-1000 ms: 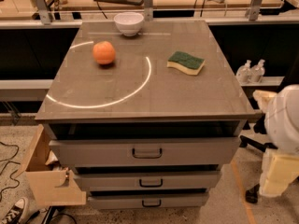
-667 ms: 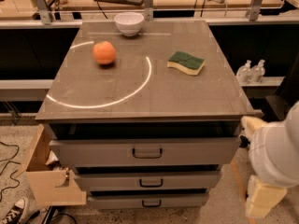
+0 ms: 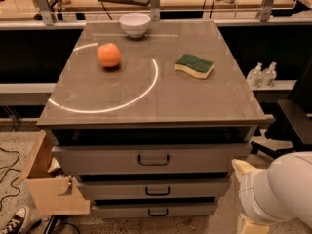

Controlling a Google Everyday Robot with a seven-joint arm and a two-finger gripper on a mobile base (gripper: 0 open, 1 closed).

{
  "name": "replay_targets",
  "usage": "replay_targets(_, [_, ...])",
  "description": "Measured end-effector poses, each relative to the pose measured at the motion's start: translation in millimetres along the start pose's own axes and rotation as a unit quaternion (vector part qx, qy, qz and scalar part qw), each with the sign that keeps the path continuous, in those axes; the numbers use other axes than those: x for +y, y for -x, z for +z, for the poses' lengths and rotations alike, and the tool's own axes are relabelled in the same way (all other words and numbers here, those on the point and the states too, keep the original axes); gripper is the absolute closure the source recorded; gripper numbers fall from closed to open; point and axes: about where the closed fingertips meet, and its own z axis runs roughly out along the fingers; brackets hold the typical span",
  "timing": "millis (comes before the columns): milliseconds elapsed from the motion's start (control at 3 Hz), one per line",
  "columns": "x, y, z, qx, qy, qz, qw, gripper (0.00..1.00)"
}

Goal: Open middle drawer

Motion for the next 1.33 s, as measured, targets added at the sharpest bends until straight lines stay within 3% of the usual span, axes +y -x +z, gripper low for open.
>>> replay_targets(333, [0,0,0,0.000,0.000,0.000,1.0000,0.00])
replay_targets(667, [7,17,29,0.002,-0.004,-0.010,0.9999,0.00])
replay_targets(1000, [28,58,84,0.003,-0.003,-0.081,0.9967,0.00])
replay_targets(1333, [49,92,126,0.010,0.006,-0.164,0.9864,0.00])
